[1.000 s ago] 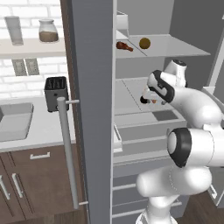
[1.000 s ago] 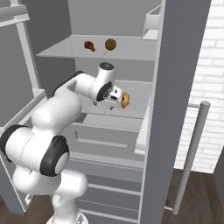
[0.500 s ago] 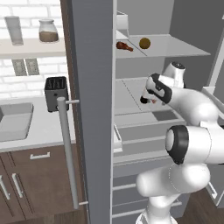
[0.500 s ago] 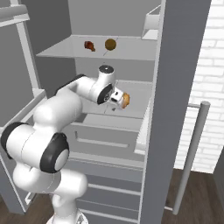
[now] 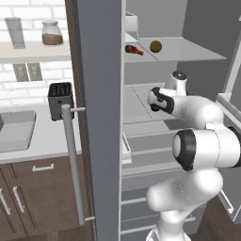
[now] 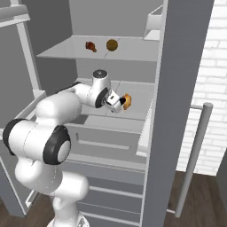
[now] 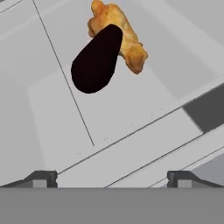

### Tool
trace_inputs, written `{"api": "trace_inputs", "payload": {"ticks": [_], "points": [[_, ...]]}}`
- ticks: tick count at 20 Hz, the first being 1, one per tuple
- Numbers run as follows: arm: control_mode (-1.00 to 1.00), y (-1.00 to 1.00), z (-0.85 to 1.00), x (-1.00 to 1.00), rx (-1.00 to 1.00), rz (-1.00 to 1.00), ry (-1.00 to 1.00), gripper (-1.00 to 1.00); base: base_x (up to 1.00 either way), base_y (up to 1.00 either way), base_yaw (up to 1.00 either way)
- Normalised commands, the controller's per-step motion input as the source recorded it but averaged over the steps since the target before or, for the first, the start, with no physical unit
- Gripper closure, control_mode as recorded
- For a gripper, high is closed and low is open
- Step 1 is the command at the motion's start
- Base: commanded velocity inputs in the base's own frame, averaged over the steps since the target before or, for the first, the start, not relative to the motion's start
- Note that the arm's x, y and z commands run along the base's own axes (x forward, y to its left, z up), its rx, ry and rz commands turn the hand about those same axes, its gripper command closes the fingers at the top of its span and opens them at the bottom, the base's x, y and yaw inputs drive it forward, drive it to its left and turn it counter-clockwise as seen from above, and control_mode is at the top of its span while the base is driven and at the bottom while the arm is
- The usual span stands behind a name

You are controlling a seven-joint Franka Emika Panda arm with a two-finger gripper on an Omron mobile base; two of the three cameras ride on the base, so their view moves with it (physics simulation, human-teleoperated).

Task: Place one avocado and one chicken drumstick in each tupperware on the nearby counter, to pack two identical lunches.

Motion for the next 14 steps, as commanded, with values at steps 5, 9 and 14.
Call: {"api": "trace_inputs", "payload": {"ticks": [5, 9, 14], "points": [[-1.00, -0.07, -0.01, 0.49, 0.08, -0.08, 0.00, -1.00, 0.00, 0.00, 0.00], [-1.00, -0.31, -0.10, 0.47, 0.11, -0.04, 0.00, -1.00, 0.00, 0.00, 0.00], [-1.00, -0.11, -0.11, 0.41, 0.05, -0.08, 0.02, -1.00, 0.00, 0.00, 0.00]]}}
